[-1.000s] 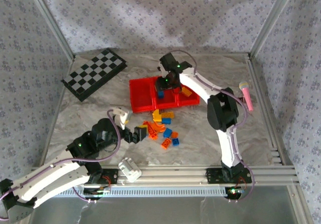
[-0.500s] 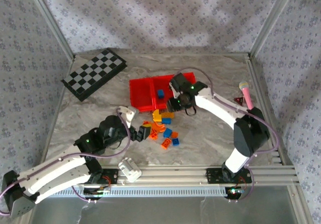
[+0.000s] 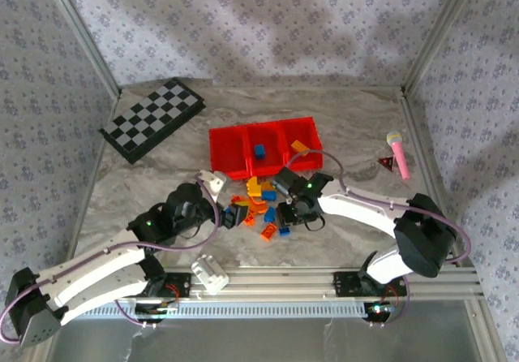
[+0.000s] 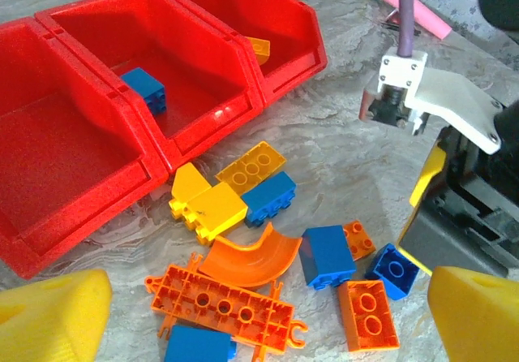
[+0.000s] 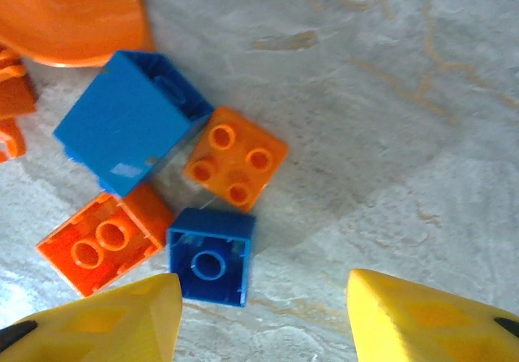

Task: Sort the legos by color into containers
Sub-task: Pick up the lego from the bottom-center of the table.

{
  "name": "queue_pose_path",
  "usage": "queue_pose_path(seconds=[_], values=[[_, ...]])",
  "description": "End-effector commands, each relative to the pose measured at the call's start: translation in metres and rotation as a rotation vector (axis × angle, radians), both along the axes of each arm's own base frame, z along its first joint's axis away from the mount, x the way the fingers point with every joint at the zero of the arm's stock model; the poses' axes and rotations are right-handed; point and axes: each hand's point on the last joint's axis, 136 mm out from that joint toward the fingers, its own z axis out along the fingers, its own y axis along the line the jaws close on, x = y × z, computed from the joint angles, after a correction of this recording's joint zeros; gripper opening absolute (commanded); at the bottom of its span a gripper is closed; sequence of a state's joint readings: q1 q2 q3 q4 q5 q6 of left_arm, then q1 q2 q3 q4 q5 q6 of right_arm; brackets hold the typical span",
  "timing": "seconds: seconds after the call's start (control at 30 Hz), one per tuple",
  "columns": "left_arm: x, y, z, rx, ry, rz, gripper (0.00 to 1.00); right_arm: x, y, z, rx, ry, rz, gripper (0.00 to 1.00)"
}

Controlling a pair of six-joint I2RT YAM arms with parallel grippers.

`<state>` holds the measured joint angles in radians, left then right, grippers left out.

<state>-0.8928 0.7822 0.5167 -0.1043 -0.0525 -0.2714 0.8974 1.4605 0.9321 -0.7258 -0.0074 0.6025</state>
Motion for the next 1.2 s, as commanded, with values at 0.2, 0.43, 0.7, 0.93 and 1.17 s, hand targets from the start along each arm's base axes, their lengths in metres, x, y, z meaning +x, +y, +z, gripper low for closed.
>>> queue_pose_path(seconds=[0.2, 0.43, 0.7, 0.93, 1.17], values=[[-0.001, 0.002, 0.020, -0.095, 0.045, -0.009, 1.00, -0.018, 0.013, -0.018, -0.004, 0.053, -0.005, 0.59], [-0.005, 0.006, 0.018, -0.107, 0.054, -0.002, 1.00, -0.021, 0.008, -0.024, -0.050, 0.070, -0.002, 0.60], [-0.004, 0.008, 0.019, -0.115, 0.047, 0.004, 1.00, -0.026, 0.008, -0.032, -0.058, 0.091, 0.014, 0.60], [-0.006, 0.010, 0.017, -0.124, 0.054, 0.012, 1.00, -0.028, 0.006, -0.039, -0.079, 0.106, 0.036, 0.60], [-0.006, 0.014, 0.019, -0.136, 0.045, 0.028, 1.00, -0.028, 0.003, -0.046, -0.099, 0.123, 0.032, 0.57]])
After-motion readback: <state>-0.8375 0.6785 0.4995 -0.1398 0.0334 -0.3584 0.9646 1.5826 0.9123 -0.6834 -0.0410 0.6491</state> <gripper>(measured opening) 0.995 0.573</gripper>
